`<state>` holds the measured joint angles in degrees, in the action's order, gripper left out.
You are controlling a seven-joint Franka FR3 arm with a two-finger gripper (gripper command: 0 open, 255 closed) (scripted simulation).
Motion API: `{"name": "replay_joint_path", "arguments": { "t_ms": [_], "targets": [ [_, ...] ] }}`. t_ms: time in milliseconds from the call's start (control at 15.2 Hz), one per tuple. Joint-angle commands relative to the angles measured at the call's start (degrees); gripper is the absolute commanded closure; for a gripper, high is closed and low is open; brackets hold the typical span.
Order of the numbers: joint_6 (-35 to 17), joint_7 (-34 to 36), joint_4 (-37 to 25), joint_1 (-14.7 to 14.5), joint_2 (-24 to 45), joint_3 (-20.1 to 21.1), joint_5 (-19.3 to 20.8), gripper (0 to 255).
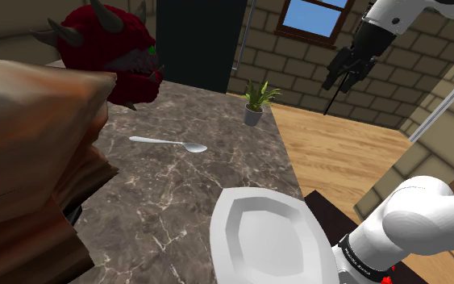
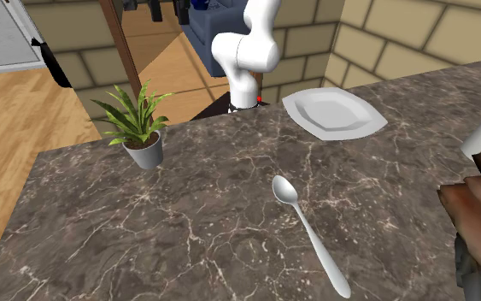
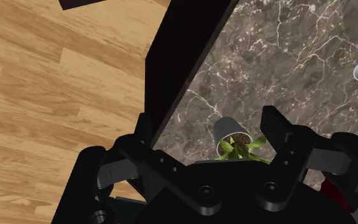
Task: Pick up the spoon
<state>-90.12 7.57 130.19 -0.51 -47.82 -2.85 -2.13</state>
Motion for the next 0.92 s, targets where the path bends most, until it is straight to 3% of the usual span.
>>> {"name": "replay_joint_path", "arguments": {
  "t_ms": [0,858],
  "targets": [
    [0.0,0.0,0.0,0.0,0.0,0.0,0.0,0],
    [-17.0,-5.2,-1.6,-8.6,17.0,6.1,-5.6,0]
  ]
}}
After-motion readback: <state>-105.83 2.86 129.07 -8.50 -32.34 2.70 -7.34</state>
